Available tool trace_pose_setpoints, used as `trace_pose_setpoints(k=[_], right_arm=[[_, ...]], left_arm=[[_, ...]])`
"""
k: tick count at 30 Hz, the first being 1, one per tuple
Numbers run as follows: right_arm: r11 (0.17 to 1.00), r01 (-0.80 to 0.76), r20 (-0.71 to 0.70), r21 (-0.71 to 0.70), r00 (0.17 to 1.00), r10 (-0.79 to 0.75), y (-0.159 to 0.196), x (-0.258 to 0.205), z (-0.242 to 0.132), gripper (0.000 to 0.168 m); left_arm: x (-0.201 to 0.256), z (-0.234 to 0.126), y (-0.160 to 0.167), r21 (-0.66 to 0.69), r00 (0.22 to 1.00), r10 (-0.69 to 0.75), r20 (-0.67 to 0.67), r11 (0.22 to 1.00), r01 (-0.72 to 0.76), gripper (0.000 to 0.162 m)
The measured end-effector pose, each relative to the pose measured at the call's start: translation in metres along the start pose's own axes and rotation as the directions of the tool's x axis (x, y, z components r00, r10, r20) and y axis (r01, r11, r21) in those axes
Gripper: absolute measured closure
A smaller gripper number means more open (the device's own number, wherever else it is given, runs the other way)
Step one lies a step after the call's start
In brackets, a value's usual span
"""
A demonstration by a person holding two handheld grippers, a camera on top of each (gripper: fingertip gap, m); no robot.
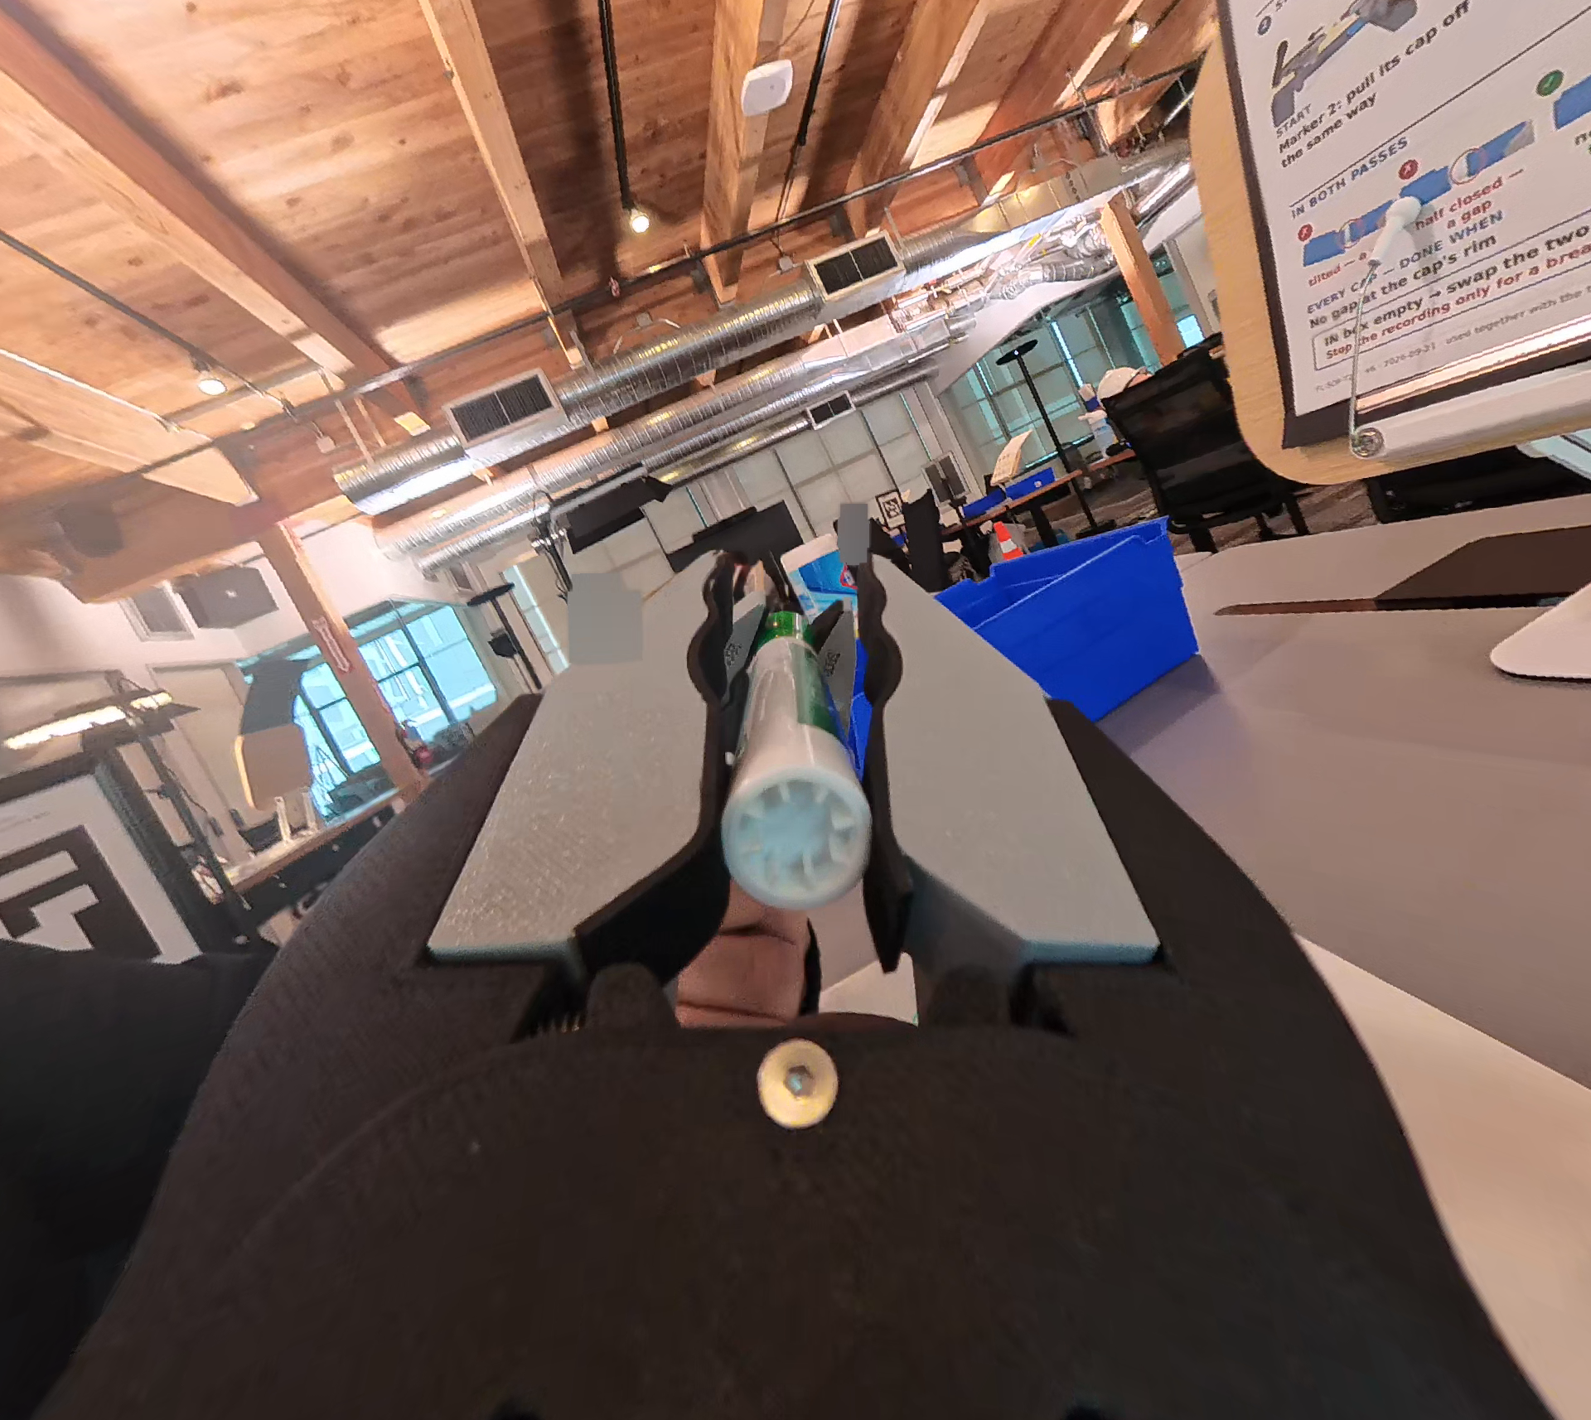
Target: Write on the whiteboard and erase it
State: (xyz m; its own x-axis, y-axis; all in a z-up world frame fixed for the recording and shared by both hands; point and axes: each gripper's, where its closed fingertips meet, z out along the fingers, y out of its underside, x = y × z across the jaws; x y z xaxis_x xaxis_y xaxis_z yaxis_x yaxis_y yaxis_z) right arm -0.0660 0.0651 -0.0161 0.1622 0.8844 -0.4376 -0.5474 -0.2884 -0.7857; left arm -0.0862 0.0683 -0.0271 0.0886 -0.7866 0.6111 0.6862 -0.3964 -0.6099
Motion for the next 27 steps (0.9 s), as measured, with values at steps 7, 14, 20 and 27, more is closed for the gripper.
trace_pose_setpoints(k=[7, 14, 20, 27], right_arm=[[1.0, -0.03, 0.012, 0.005, 0.999, 0.03, 0.003, 0.0, 0.0, 0.142], [0.997, -0.078, 0.005, 0.008, 0.997, 0.078, 0.004, 0.008, -0.002, 0.141], [0.99, -0.136, -0.009, 0.038, 0.991, 0.137, 0.005, 0.014, -0.002, 0.142], [0.993, -0.109, -0.035, 0.041, 0.993, 0.11, 0.006, 0.011, -0.003, 0.142]], left_arm=[[0.001, 0.0, -0.001, 0.004, 1.0, 0.024, 0.0, 1.0, -0.024, 0.144], [-0.006, 0.0, 0.001, -0.034, 1.0, 0.024, 0.012, 0.999, -0.023, 0.144], [-0.01, 0.002, 0.0, 0.009, 0.993, 0.094, 0.071, 0.995, -0.094, 0.144], [-0.01, 0.002, 0.001, 0.005, 0.992, 0.093, 0.09, 0.996, -0.094, 0.143]])
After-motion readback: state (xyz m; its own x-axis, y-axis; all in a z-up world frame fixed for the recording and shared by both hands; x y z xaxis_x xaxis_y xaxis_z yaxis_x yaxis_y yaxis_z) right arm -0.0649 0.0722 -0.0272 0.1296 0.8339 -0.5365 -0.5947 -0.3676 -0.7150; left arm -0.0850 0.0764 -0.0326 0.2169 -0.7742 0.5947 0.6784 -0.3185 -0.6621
